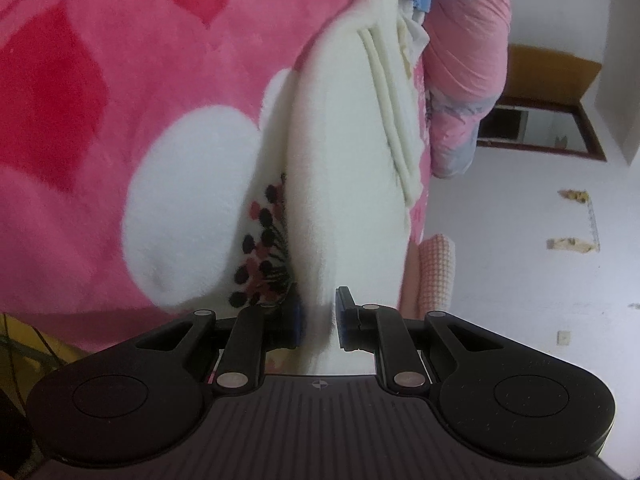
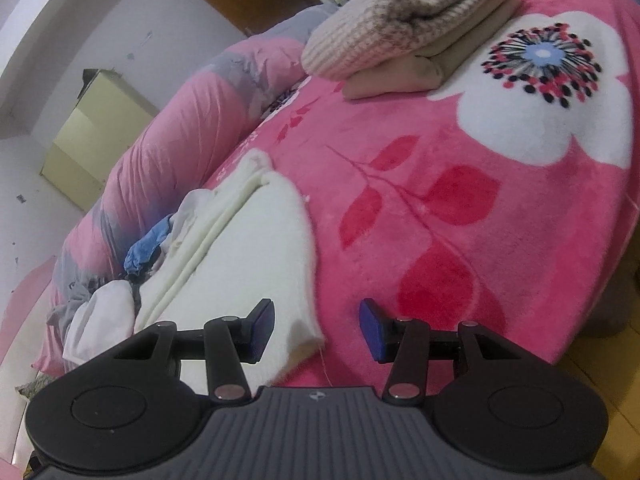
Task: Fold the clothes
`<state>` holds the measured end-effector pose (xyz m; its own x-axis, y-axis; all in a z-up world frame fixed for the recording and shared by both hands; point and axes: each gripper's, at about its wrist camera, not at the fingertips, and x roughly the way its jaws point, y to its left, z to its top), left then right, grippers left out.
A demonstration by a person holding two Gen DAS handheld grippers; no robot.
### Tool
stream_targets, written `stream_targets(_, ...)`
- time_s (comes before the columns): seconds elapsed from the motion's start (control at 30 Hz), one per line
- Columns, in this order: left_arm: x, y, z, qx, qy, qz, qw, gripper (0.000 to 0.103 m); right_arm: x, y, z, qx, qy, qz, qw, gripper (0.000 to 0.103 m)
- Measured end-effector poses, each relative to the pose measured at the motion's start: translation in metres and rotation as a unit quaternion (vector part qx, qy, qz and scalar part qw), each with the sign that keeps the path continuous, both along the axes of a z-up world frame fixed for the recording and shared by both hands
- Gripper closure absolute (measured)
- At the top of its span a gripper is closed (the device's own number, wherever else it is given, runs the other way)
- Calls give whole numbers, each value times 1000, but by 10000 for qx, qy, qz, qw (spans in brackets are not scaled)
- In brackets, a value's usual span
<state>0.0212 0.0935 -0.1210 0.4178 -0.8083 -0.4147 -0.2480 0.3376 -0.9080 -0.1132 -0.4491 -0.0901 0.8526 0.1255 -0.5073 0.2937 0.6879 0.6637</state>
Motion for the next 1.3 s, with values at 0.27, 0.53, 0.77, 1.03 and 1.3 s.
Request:
stream_targets(0.27, 1, -4, 6, 351, -391, -250, 9983, 87, 34, -7, -3, 44, 5, 277, 9996, 53)
stream_targets(0.53, -1, -6, 4, 602, -524, -418, 9959, 81, 31, -14, -16, 578, -89, 388, 9975, 54)
stream_targets(0.77, -4, -6, 3, 683, -665, -641, 9934, 77, 20, -9, -16, 1010, -198, 709, 9922, 55)
stream_targets(1.03, -12, -15, 10, 1215, -837, -796, 9859, 75, 55, 1, -18, 831, 7, 951, 9920, 69)
stream_targets(1.3, -23, -19, 17, 1784, -979, -777, 9760, 95, 61, 11, -13, 567, -59, 1151, 9917, 90)
